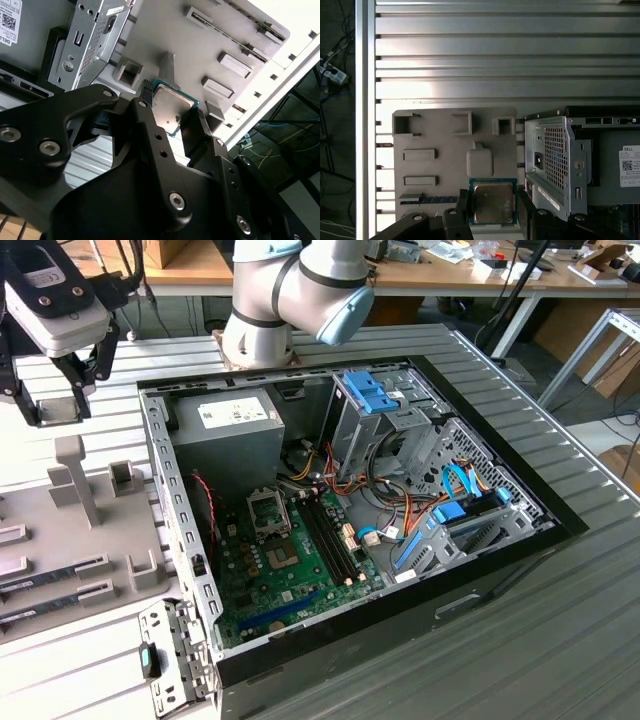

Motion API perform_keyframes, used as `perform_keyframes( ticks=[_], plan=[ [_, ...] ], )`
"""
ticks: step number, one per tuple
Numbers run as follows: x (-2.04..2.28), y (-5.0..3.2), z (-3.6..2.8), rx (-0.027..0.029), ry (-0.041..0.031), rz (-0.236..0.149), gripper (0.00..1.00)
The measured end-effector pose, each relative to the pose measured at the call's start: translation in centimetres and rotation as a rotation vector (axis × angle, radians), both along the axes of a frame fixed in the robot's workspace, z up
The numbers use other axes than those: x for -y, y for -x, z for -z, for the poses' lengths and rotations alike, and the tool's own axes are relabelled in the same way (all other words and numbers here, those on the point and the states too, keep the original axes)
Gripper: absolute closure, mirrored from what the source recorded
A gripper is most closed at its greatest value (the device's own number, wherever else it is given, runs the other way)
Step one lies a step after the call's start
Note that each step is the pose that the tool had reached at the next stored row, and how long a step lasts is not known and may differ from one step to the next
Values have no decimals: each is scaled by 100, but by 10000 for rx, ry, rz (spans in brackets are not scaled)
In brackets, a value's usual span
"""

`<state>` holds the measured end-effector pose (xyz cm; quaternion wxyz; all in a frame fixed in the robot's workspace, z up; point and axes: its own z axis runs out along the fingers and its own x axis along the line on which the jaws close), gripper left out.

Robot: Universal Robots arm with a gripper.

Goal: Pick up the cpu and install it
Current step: 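Pick up the cpu and move it towards the insertion slot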

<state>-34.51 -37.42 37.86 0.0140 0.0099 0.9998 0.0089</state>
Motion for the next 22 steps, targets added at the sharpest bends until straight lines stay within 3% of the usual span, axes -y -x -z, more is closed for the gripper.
perform_keyframes(
  ticks=[22],
  plan=[
    [2,-133,1,0,9,0,53]
  ],
)
